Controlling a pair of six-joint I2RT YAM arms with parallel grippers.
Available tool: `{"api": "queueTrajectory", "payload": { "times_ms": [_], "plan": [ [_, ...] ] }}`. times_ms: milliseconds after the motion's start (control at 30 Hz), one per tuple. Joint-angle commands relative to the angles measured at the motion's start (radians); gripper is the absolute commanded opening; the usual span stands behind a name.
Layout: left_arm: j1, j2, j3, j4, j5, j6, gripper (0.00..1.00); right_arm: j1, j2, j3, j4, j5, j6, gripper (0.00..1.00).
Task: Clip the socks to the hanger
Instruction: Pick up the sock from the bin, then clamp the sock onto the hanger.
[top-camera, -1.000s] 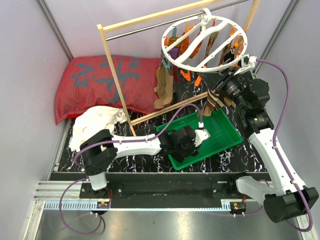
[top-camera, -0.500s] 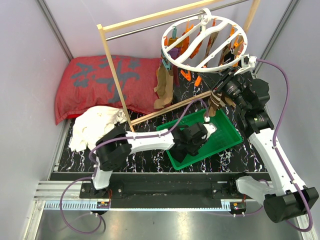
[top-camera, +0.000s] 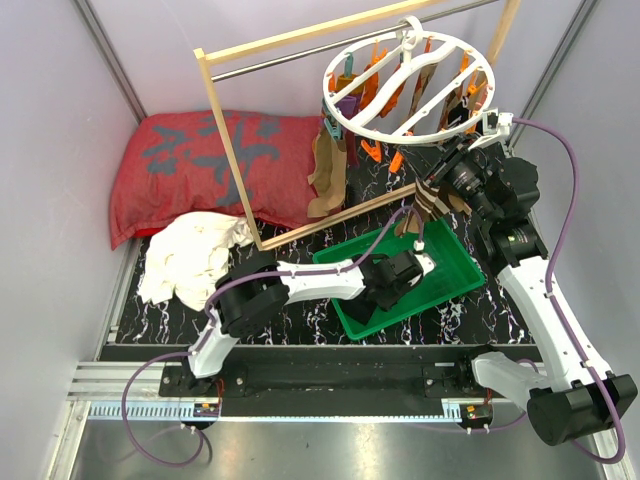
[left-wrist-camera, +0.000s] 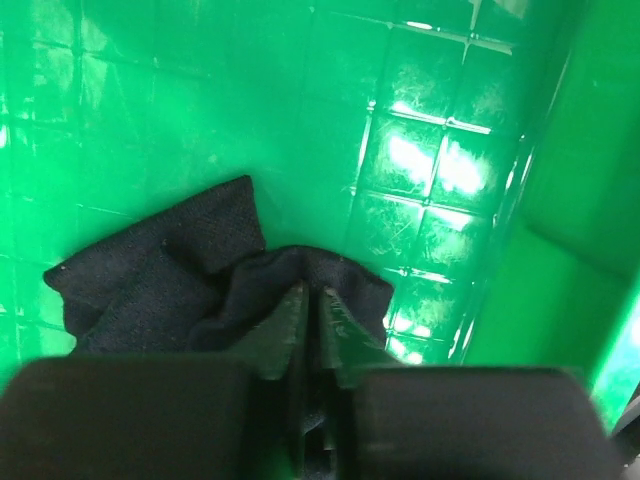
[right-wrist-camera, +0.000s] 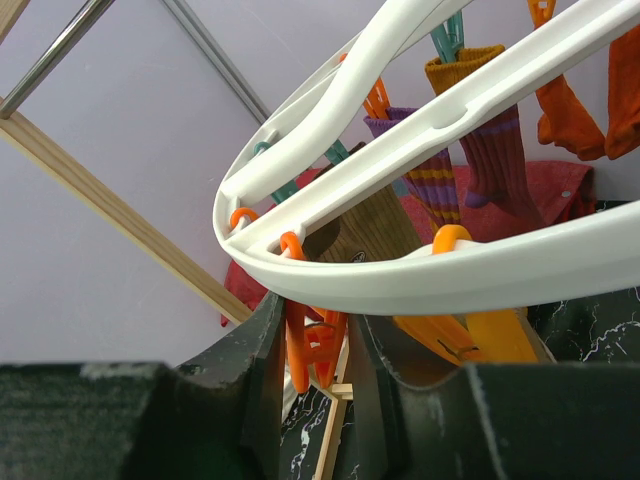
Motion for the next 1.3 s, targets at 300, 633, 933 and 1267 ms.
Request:
{"api": "queueTrajectory", "payload": {
  "times_ms": [300,633,933,1267],
  "plan": [
    [0.01,-0.354,-0.184,0.186,-0.09,0.001,0.0,0.0,-0.014,0.011,-0.009,0.014,-0.016,0.0],
    [0.079,-0.653,-0.462,0.571,-0.11,0.03,0.0,0.0,-0.015,0.016,-0.009,0.009,-0.013,0.0],
    [0.165,-0.756,-0.543,0.888,-0.093,0.076,0.0,0.001,-0.009,0.025,-0.016,-0.001,-0.014,0.0],
    [0.216,-0.714,-0.471,1.065,-0.014,0.017,0.0,0.0,-0.006,0.019,-0.019,-0.014,-0.014,0.0]
  ]
}}
